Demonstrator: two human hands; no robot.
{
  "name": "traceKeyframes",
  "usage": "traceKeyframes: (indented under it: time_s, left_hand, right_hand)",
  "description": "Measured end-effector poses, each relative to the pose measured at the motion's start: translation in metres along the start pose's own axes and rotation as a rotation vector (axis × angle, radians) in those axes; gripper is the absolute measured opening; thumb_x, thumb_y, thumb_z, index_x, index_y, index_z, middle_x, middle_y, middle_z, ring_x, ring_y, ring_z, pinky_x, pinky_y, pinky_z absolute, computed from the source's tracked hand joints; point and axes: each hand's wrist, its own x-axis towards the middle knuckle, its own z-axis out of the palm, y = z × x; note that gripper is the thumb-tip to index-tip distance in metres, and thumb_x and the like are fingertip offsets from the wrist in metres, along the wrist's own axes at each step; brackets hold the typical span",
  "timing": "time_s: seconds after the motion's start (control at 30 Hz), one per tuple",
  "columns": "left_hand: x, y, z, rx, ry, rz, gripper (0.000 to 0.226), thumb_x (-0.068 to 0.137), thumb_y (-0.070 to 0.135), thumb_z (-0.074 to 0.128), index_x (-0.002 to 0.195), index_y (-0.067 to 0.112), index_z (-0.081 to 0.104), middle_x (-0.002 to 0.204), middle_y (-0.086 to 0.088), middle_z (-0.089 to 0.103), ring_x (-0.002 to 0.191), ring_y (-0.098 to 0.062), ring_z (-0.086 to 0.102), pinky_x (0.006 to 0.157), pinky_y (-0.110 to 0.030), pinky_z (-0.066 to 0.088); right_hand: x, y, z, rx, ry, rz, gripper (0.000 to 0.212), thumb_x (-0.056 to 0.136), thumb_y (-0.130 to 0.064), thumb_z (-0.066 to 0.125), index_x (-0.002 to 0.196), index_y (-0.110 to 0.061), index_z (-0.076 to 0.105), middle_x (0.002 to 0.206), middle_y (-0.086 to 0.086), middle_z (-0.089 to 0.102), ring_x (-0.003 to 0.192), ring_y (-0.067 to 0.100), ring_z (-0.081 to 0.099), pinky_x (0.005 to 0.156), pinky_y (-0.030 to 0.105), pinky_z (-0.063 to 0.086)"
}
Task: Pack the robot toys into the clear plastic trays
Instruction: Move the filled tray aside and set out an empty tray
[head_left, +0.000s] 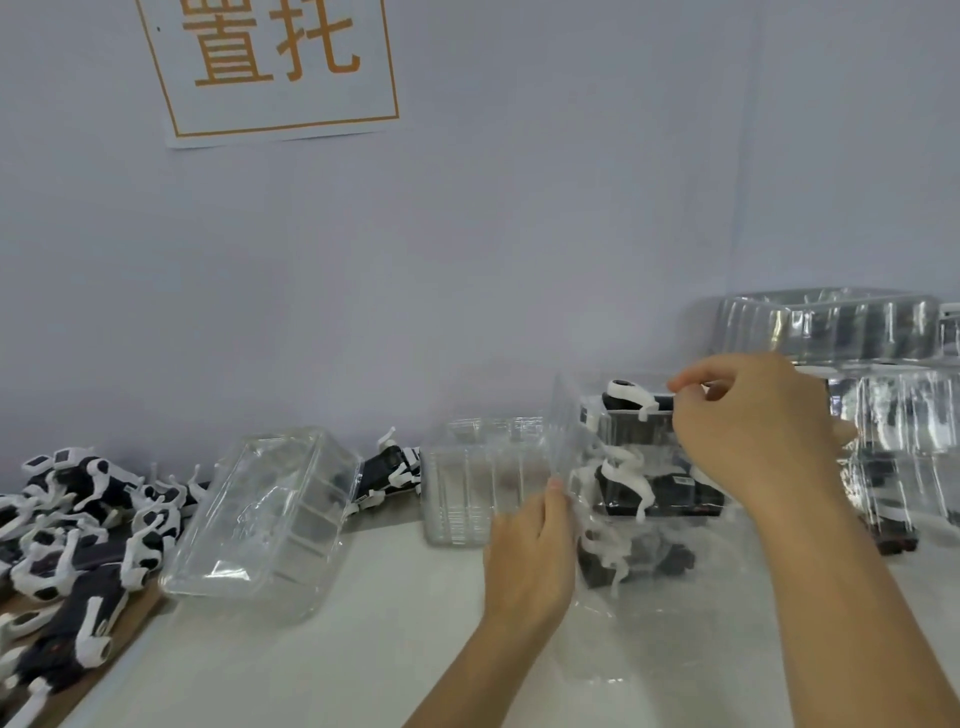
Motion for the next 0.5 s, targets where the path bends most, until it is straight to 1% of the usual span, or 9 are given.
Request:
traceKeyframes:
  time_s: [0.07,0.17,0.2,0.23,0.3,0.33,0.37,0.43,0.5]
  left_hand:
    - [0.003,-0.001,-0.003,0.066,-0.030,0.037,0.052,0.105,0.047,0.026,0.060,0.026,0.038,0.062,0.008,0.046,0.073,-0.018,0.046,0.072,-0.036,0.038]
    - [0.001,0.000,-0.005,0.031,-0.019,0.051,0.048,0.105,0.045,0.029,0.063,0.023,0.039,0.061,0.014,0.047,0.061,-0.008,0.041,0.058,-0.017,0.035]
    - [0.001,0.000,-0.005,0.012,-0.007,0.039,0.046,0.104,0.045,0.030,0.065,0.023,0.041,0.071,0.016,0.050,0.064,-0.007,0.044,0.060,-0.014,0.035]
    - [0.000,-0.002,-0.003,-0.001,0.008,0.011,0.040,0.104,0.045,0.032,0.073,0.024,0.047,0.089,0.016,0.051,0.076,-0.005,0.049,0.068,-0.013,0.037]
    - [-0.002,-0.006,-0.002,-0.028,0.021,-0.081,0.032,0.103,0.049,0.033,0.112,0.027,0.054,0.122,0.007,0.043,0.109,-0.010,0.050,0.092,-0.020,0.038]
    - [-0.002,-0.007,-0.002,-0.074,0.019,-0.113,0.039,0.103,0.051,0.032,0.132,0.030,0.047,0.135,0.007,0.038,0.123,-0.012,0.044,0.102,-0.026,0.034]
    - [-0.004,-0.007,-0.003,-0.153,0.007,-0.136,0.047,0.103,0.054,0.031,0.145,0.034,0.036,0.147,0.010,0.033,0.136,-0.012,0.035,0.111,-0.030,0.028]
    - [-0.006,0.000,-0.004,-0.321,-0.046,-0.142,0.062,0.097,0.065,0.027,0.154,0.042,0.019,0.158,0.022,0.019,0.149,-0.005,0.013,0.123,-0.039,0.013]
    - [-0.005,0.005,-0.001,-0.362,-0.110,-0.093,0.069,0.088,0.072,0.025,0.152,0.050,0.015,0.156,0.031,0.015,0.148,0.001,0.007,0.124,-0.043,0.008]
  right_hand:
    - [0.000,0.000,-0.001,0.009,-0.013,0.013,0.020,0.090,-0.018,0.056,0.085,-0.029,0.072,0.081,-0.007,0.066,0.093,0.025,0.059,0.095,0.042,0.036]
    - [-0.001,-0.002,-0.001,0.020,-0.034,0.032,0.020,0.089,-0.017,0.057,0.083,-0.031,0.070,0.086,-0.006,0.068,0.092,0.025,0.060,0.098,0.045,0.037]
    - [-0.002,-0.002,-0.001,0.021,-0.041,0.033,0.021,0.089,-0.016,0.056,0.083,-0.031,0.070,0.088,-0.004,0.068,0.091,0.026,0.060,0.099,0.047,0.038]
    - [-0.002,-0.002,-0.001,0.021,-0.045,0.034,0.022,0.088,-0.015,0.056,0.083,-0.030,0.070,0.088,-0.003,0.068,0.091,0.026,0.061,0.099,0.048,0.039]
    - [-0.002,-0.002,0.000,0.014,-0.058,0.048,0.023,0.088,-0.012,0.055,0.086,-0.029,0.071,0.084,-0.004,0.067,0.090,0.027,0.060,0.097,0.040,0.034]
    - [-0.002,-0.002,0.000,0.002,-0.067,0.061,0.024,0.088,-0.011,0.055,0.087,-0.028,0.071,0.079,-0.005,0.066,0.091,0.026,0.059,0.092,0.036,0.028]
    - [-0.002,-0.002,0.000,-0.011,-0.075,0.070,0.024,0.088,-0.009,0.055,0.087,-0.028,0.071,0.074,-0.006,0.065,0.091,0.026,0.058,0.087,0.036,0.024]
    - [-0.004,-0.003,0.000,-0.025,-0.085,0.072,0.025,0.088,-0.009,0.056,0.088,-0.028,0.072,0.072,-0.006,0.064,0.090,0.026,0.059,0.087,0.038,0.025]
    - [-0.005,-0.005,-0.001,-0.014,-0.084,0.055,0.025,0.089,-0.010,0.055,0.087,-0.028,0.072,0.080,-0.004,0.066,0.087,0.027,0.061,0.094,0.040,0.031]
